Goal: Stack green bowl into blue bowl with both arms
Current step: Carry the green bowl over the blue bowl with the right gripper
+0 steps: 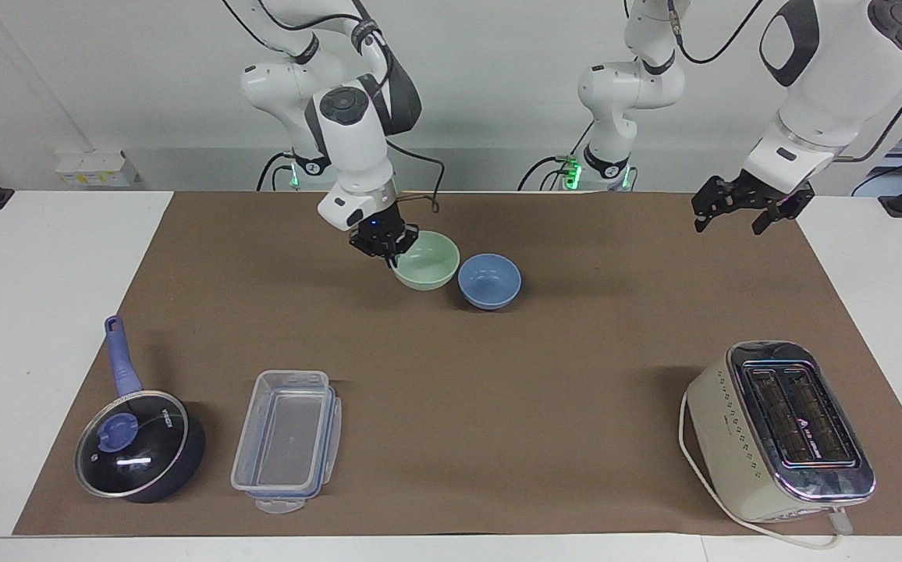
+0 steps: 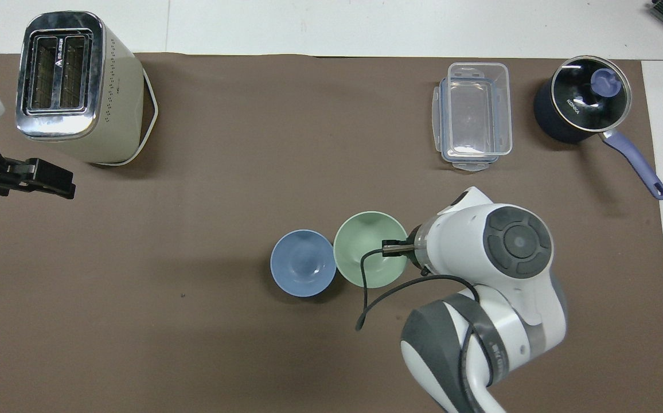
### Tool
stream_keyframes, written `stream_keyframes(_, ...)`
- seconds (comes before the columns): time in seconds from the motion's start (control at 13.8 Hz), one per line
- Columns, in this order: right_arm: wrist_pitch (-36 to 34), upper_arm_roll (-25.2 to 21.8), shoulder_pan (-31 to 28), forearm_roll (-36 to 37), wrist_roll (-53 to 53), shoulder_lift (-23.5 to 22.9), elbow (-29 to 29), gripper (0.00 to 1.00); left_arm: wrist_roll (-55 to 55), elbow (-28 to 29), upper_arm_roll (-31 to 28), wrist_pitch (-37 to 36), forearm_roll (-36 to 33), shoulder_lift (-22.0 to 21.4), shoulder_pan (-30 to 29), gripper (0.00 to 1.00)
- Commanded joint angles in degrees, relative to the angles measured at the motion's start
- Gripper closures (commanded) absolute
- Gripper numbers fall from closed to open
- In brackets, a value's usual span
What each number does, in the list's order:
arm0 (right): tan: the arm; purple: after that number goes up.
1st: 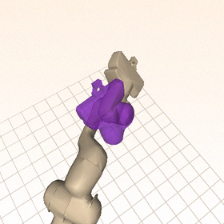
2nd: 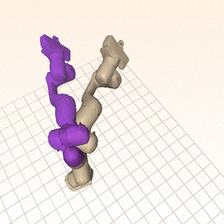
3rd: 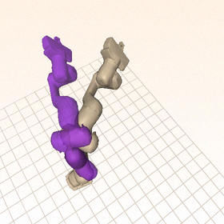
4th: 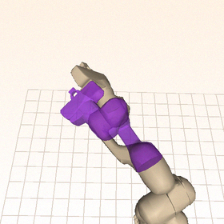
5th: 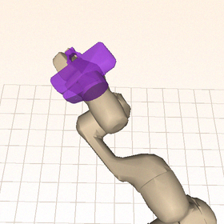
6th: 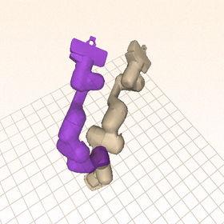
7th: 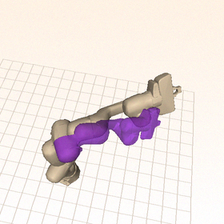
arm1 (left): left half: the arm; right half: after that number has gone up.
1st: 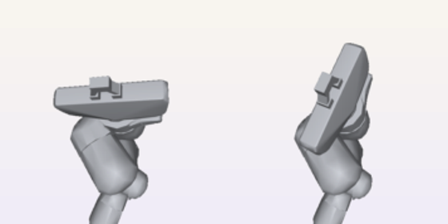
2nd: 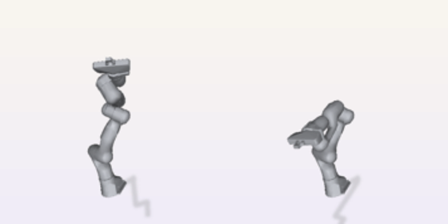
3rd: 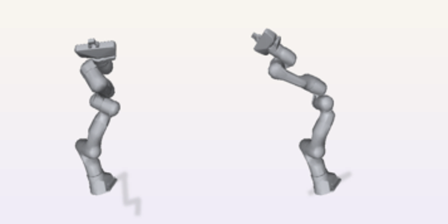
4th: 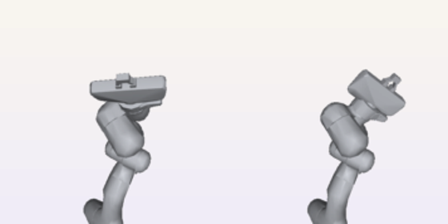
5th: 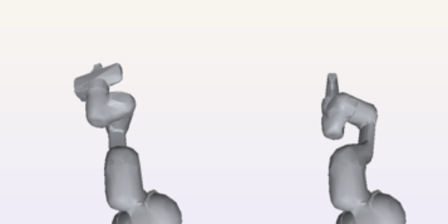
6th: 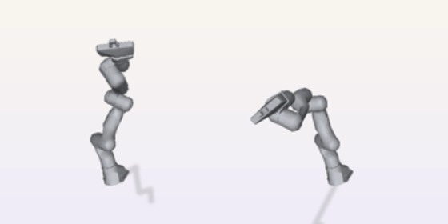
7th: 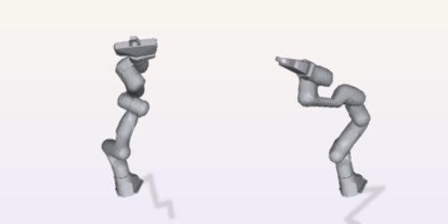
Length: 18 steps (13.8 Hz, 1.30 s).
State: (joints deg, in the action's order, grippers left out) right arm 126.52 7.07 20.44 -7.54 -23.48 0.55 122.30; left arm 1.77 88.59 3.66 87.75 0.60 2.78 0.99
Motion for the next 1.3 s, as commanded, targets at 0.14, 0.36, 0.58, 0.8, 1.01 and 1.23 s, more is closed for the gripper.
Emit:
stream_keyframes(0.14,1.98,-0.13,4.78,-1.34,-6.23,-3.45,-1.01,1.00,0.43,-0.52,0.12,0.23,-0.60,0.13,-0.29,0.00)
stream_keyframes(0.36,3.20,-0.13,6.27,-1.34,-8.15,-4.59,-0.74,1.00,0.34,-0.52,0.12,0.23,-0.60,0.13,-0.29,0.00)
stream_keyframes(0.58,6.11,-0.04,8.65,-1.34,-11.67,-6.09,-0.74,1.00,0.34,-0.52,0.12,0.23,-0.60,0.13,-0.29,0.00)
stream_keyframes(0.8,8.48,-0.04,8.83,-1.34,-12.30,-7.84,-0.83,1.00,0.34,-0.52,0.12,0.23,-0.60,0.13,-0.29,0.00)
stream_keyframes(1.01,12.00,0.48,10.06,-1.34,-15.19,-9.25,-0.83,1.00,0.34,-0.52,0.12,0.23,-0.60,0.13,-0.29,0.00)
stream_keyframes(1.23,12.09,0.48,9.97,-1.34,-15.28,-9.52,-1.09,0.73,0.34,-0.52,0.12,0.23,-0.60,0.13,-0.29,0.00)
